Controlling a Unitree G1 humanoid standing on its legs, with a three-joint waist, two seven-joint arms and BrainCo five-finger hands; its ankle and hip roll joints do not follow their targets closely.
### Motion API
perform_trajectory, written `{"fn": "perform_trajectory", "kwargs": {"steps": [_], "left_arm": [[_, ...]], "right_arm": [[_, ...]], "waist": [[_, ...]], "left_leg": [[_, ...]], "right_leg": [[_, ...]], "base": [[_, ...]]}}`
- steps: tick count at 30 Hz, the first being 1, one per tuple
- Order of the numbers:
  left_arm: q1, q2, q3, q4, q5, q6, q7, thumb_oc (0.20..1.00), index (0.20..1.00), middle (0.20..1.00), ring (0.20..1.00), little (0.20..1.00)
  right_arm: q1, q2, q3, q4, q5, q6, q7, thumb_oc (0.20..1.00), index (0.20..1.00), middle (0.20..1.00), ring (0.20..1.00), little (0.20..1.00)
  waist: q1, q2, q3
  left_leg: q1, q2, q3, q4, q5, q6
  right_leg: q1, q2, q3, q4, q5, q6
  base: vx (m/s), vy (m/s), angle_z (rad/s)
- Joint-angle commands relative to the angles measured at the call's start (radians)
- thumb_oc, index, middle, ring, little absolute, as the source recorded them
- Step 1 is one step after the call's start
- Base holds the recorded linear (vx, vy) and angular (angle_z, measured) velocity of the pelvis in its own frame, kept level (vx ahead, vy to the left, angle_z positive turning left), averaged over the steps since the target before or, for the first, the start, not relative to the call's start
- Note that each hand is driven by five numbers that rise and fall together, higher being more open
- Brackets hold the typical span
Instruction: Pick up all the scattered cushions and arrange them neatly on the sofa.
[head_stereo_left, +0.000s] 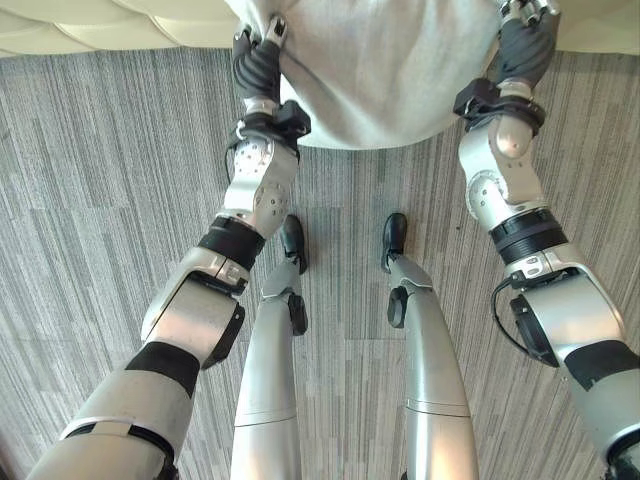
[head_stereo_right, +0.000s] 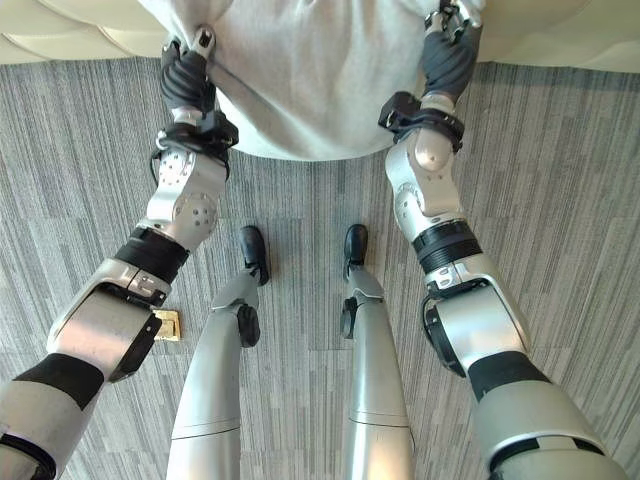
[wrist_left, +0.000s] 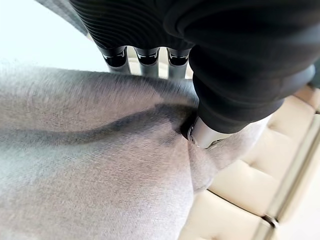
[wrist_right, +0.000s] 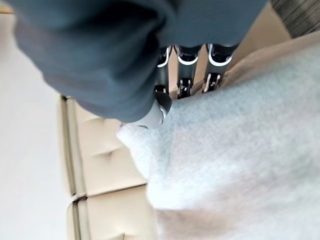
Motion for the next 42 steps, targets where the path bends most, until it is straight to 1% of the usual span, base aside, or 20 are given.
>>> {"fn": "perform_trajectory", "kwargs": {"steps": [1,5,6,7,8,9,14,15,18,19,27,30,33,35,36,37,38,40,41,42], "left_arm": [[0.042,-0.061,-0.034,-0.241,0.244,-0.079,-0.073,0.2,0.2,0.2,0.2,0.2],[0.233,-0.035,-0.009,-0.412,0.329,-0.067,-0.081,0.2,0.2,0.2,0.2,0.2],[0.313,-0.025,-0.001,-0.465,0.358,-0.065,-0.088,0.2,0.2,0.2,0.2,0.2],[0.317,-0.025,-0.002,-0.468,0.359,-0.064,-0.087,0.2,0.2,0.2,0.2,0.2],[0.386,-0.014,0.014,-0.521,0.388,-0.061,-0.094,0.2,0.2,0.2,0.2,0.2],[0.427,-0.014,0.008,-0.547,0.392,-0.063,-0.099,0.2,0.2,0.2,0.2,0.2],[0.538,-0.017,0.025,-0.598,0.389,-0.062,-0.114,0.2,0.2,0.2,0.2,0.2],[0.61,-0.018,0.03,-0.628,0.39,-0.057,-0.13,0.2,0.2,0.2,0.2,0.2],[0.678,-0.011,0.031,-0.655,0.384,-0.048,-0.149,0.2,0.2,0.2,0.2,0.2],[0.766,0.006,0.04,-0.684,0.386,-0.031,-0.169,0.2,0.2,0.2,0.2,0.2],[0.914,0.014,0.058,-0.744,0.405,-0.001,-0.195,0.2,0.2,0.2,0.2,0.2],[0.966,0.012,0.061,-0.756,0.423,0.012,-0.202,0.2,0.2,0.2,0.2,0.2],[0.978,0.018,0.058,-0.748,0.433,0.019,-0.208,0.2,0.2,0.2,0.2,0.2],[0.979,0.023,0.06,-0.744,0.432,0.023,-0.208,0.2,0.2,0.2,0.2,0.2],[0.979,0.023,0.06,-0.744,0.432,0.023,-0.208,0.2,0.2,0.2,0.2,0.2],[0.975,0.023,0.061,-0.742,0.432,0.025,-0.206,0.2,0.2,0.2,0.2,0.2],[0.969,0.026,0.066,-0.734,0.428,0.023,-0.2,0.2,0.2,0.2,0.2,0.2],[0.968,0.026,0.066,-0.734,0.428,0.023,-0.2,0.2,0.2,0.2,0.2,0.2],[0.969,0.026,0.065,-0.733,0.428,0.025,-0.192,0.2,0.2,0.2,0.2,0.2],[0.967,0.023,0.071,-0.73,0.438,0.031,-0.187,0.2,0.2,0.2,0.2,0.2]], "right_arm": [[0.053,0.095,0.061,-0.211,-0.201,-0.062,0.107,0.2,0.2,0.2,0.2,0.2],[0.249,0.08,0.03,-0.38,-0.241,-0.048,0.16,0.2,0.2,0.2,0.2,0.2],[0.348,0.081,0.023,-0.446,-0.244,-0.045,0.193,0.2,0.2,0.2,0.2,0.2],[0.353,0.081,0.023,-0.45,-0.245,-0.044,0.193,0.2,0.2,0.2,0.2,0.2],[0.44,0.081,0.01,-0.504,-0.245,-0.038,0.224,0.2,0.2,0.2,0.2,0.2],[0.479,0.08,0.017,-0.529,-0.248,-0.033,0.235,0.2,0.2,0.2,0.2,0.2],[0.598,0.093,0.013,-0.585,-0.23,-0.026,0.279,0.2,0.2,0.2,0.2,0.2],[0.67,0.095,0.008,-0.611,-0.228,-0.018,0.304,0.2,0.2,0.2,0.2,0.2],[0.73,0.09,0.007,-0.653,-0.229,-0.007,0.328,0.2,0.2,0.2,0.2,0.2],[0.8,0.08,0.003,-0.694,-0.225,0.003,0.352,0.2,0.2,0.2,0.2,0.2],[0.917,0.076,-0.017,-0.78,-0.222,0.015,0.387,0.2,0.2,0.2,0.2,0.2],[0.956,0.08,-0.015,-0.794,-0.217,0.018,0.399,0.2,0.2,0.2,0.2,0.2],[0.967,0.087,-0.012,-0.79,-0.209,0.023,0.406,0.2,0.2,0.2,0.2,0.2],[0.979,0.094,-0.023,-0.788,-0.211,0.027,0.408,0.2,0.2,0.2,0.2,0.2],[0.979,0.094,-0.023,-0.788,-0.211,0.027,0.408,0.2,0.2,0.2,0.2,0.2],[0.983,0.096,-0.029,-0.788,-0.217,0.024,0.407,0.2,0.2,0.2,0.2,0.2],[0.988,0.101,-0.033,-0.785,-0.226,0.028,0.401,0.2,0.2,0.2,0.2,0.2],[0.987,0.102,-0.033,-0.785,-0.226,0.029,0.401,0.2,0.2,0.2,0.2,0.2],[0.984,0.109,-0.032,-0.779,-0.228,0.031,0.399,0.2,0.2,0.2,0.2,0.2],[0.994,0.121,-0.03,-0.773,-0.224,0.03,0.395,0.2,0.2,0.2,0.2,0.2]], "waist": [[-0.016,0.024,-0.139],[-0.01,0.015,-0.14],[-0.006,0.01,-0.149],[-0.007,0.01,-0.143],[-0.004,0.006,-0.153],[-0.004,0.007,-0.154],[0.0,0.003,-0.18],[0.0,0.0,-0.202],[-0.001,-0.001,-0.229],[0.001,0.001,-0.267],[0.009,-0.002,-0.307],[0.015,-0.008,-0.316],[0.018,-0.014,-0.313],[0.015,-0.011,-0.295],[0.016,-0.012,-0.295],[0.012,-0.007,-0.282],[0.004,-0.003,-0.258],[0.006,-0.006,-0.26],[-0.003,0.0,-0.24],[-0.001,0.012,-0.223]], "left_leg": [[0.172,-0.017,-0.089,-0.117,-0.095,-0.05],[0.393,-0.023,-0.096,-0.228,-0.074,-0.057],[0.503,-0.03,-0.097,-0.278,-0.064,-0.062],[0.516,-0.03,-0.098,-0.285,-0.062,-0.062],[0.629,-0.028,-0.095,-0.345,-0.049,-0.072],[0.679,-0.025,-0.092,-0.363,-0.046,-0.071],[0.813,-0.018,-0.09,-0.433,-0.025,-0.074],[0.904,-0.004,-0.082,-0.49,-0.015,-0.078],[0.974,0.004,-0.072,-0.537,-0.006,-0.078],[1.057,0.012,-0.057,-0.592,0.001,-0.078],[1.164,0.014,-0.038,-0.621,-0.021,-0.072],[1.204,0.002,-0.029,-0.616,-0.049,-0.053],[1.212,-0.012,-0.031,-0.598,-0.069,-0.036],[1.209,-0.025,-0.04,-0.571,-0.085,-0.01],[1.207,-0.027,-0.039,-0.57,-0.086,-0.01],[1.21,-0.031,-0.044,-0.563,-0.091,0.0],[1.225,-0.039,-0.053,-0.56,-0.098,0.019],[1.223,-0.042,-0.051,-0.56,-0.098,0.02],[1.237,-0.045,-0.053,-0.566,-0.097,0.034],[1.262,-0.04,-0.051,-0.576,-0.108,0.041]], "right_leg": [[0.205,0.02,0.007,-0.104,-0.088,0.063],[0.42,0.007,-0.02,-0.232,-0.052,0.075],[0.529,0.002,-0.033,-0.29,-0.042,0.078],[0.542,0.002,-0.035,-0.296,-0.041,0.078],[0.656,-0.003,-0.049,-0.359,-0.03,0.086],[0.709,-0.006,-0.054,-0.383,-0.025,0.086],[0.855,-0.007,-0.07,-0.467,-0.006,0.091],[0.947,-0.001,-0.074,-0.528,0.0,0.094],[1.013,0.005,-0.077,-0.567,0.004,0.095],[1.082,0.017,-0.082,-0.601,0.004,0.096],[1.192,0.022,-0.081,-0.652,-0.001,0.097],[1.234,0.011,-0.075,-0.67,0.001,0.103],[1.241,0.0,-0.066,-0.642,-0.011,0.108],[1.199,-0.009,-0.053,-0.496,-0.035,0.119],[1.194,-0.01,-0.051,-0.488,-0.039,0.119],[1.164,-0.011,-0.047,-0.405,-0.029,0.127],[1.092,-0.016,-0.032,-0.245,0.029,0.138],[1.084,-0.018,-0.028,-0.235,0.025,0.139],[1.047,-0.016,-0.016,-0.162,0.079,0.143],[0.982,-0.016,-0.013,-0.055,0.063,0.136]], "base": [[-0.03,0.004,-0.03],[-0.01,-0.017,0.01],[0.02,-0.026,0.06],[0.06,-0.036,0.06],[0.06,-0.018,0.04],[0.05,-0.015,0.05],[0.07,-0.008,0.02],[0.11,-0.005,0.0],[0.12,-0.004,-0.08],[0.12,0.009,-0.05],[0.07,0.02,-0.05],[0.07,0.066,-0.07],[0.03,0.12,-0.07],[-0.02,0.137,0.0],[-0.02,0.116,0.01],[-0.03,0.145,0.01],[-0.03,0.145,0.0],[-0.02,0.063,-0.03],[0.02,0.127,0.0],[0.08,0.16,0.04]]}}
